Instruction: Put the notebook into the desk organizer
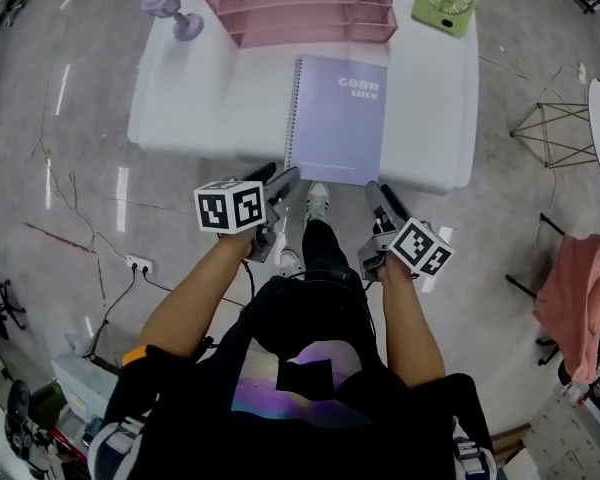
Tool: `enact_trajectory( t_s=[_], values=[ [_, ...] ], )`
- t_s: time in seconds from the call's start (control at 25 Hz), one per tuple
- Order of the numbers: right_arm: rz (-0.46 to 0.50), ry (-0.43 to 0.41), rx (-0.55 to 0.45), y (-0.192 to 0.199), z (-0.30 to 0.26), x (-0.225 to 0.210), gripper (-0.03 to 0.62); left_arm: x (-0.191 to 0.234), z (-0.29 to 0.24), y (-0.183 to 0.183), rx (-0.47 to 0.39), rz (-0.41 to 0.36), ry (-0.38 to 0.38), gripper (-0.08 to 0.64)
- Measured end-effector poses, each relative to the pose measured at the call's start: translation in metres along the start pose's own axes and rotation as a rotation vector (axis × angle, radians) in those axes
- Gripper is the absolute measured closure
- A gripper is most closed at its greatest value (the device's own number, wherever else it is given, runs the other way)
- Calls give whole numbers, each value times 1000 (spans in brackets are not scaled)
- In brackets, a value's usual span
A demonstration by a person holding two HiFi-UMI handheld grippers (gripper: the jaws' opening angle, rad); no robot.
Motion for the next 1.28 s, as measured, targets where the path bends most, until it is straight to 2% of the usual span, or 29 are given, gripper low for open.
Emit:
enact_trajectory(
  t_s=[0.12, 0.28, 0.48, 0.68, 0.76, 0.88, 1.08, 1.28],
  values=[
    [-135, -51, 7, 3, -8, -5, 376, -4, -8, 0, 13, 35, 32, 325],
    [-232, -105, 16, 5, -15, -1, 380, -15, -14, -4, 15, 48, 77, 325],
    [-238, -100, 11, 3, -14, 7, 499, -13, -12, -1, 40, 33, 34, 374],
    [-239, -108, 1, -1, -10, 14, 520, -14, -9, -8, 41, 17, 12, 454],
    [-210, -94, 0, -1, -9, 17, 531, -13, -9, -6, 55, 9, -11, 463],
    [-116, -57, -2, -2, -7, 24, 541, -13, -6, -4, 57, -24, -50, 481],
    [84, 10, -28, -4, 0, 46, 548, -31, 6, -16, -7, -106, -66, 505],
    [223, 27, -65, -2, 11, 72, 548, -42, 23, -23, -63, -170, -76, 509]
  ],
)
Point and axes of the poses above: the fingertips, and each gripper's own axes: z backward along the fingers, x to its left, y out of its underside, the point moved 1 cm from there along z, backward along the fingers, and after that the axes turned 5 degrees about -z, right-handed, at the moved point
